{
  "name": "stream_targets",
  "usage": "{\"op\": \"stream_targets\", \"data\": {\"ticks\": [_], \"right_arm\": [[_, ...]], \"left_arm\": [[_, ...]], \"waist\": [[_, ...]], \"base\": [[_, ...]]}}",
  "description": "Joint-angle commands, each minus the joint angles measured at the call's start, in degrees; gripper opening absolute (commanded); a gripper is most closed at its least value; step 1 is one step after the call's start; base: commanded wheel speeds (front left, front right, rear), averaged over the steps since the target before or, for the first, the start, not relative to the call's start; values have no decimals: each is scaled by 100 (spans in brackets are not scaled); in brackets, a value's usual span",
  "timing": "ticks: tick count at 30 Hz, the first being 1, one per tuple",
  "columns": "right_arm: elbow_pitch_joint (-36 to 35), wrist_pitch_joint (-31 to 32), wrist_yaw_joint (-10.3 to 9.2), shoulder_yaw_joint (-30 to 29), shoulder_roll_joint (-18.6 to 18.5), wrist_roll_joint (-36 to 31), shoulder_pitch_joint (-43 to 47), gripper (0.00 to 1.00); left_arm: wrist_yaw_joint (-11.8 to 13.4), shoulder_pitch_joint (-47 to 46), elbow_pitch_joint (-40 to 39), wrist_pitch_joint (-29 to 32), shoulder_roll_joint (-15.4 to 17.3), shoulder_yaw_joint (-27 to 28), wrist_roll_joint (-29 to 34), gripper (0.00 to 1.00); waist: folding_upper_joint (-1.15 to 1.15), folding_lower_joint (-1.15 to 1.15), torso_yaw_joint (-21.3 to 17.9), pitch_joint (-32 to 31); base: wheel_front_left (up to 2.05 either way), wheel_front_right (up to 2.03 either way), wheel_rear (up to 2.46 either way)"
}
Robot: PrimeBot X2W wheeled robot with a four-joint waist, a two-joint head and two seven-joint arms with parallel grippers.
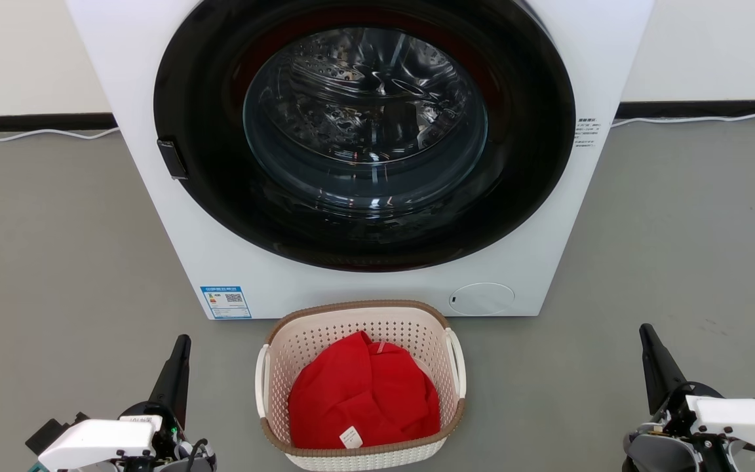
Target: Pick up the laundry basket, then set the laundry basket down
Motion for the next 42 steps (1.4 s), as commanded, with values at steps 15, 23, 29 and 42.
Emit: {"op": "stream_targets", "data": {"ticks": [15, 23, 29, 42], "right_arm": [[-163, 46, 42, 108, -18, -15, -236, 0], [-163, 46, 42, 108, -18, -15, -236, 0], [-163, 46, 42, 108, -18, -15, -236, 0], [-163, 46, 42, 108, -18, -15, -236, 0]], "left_arm": [[-41, -301, -161, 34, 73, 172, -37, 0], [-41, -301, -161, 34, 73, 172, -37, 0], [-41, -301, -161, 34, 73, 172, -37, 0], [-41, -301, -161, 34, 73, 172, -37, 0]], "waist": [[0, 0, 0, 0], [0, 0, 0, 0], [0, 0, 0, 0], [0, 0, 0, 0]], "base": [[0, 0, 0], [0, 0, 0], [0, 0, 0], [0, 0, 0]]}}
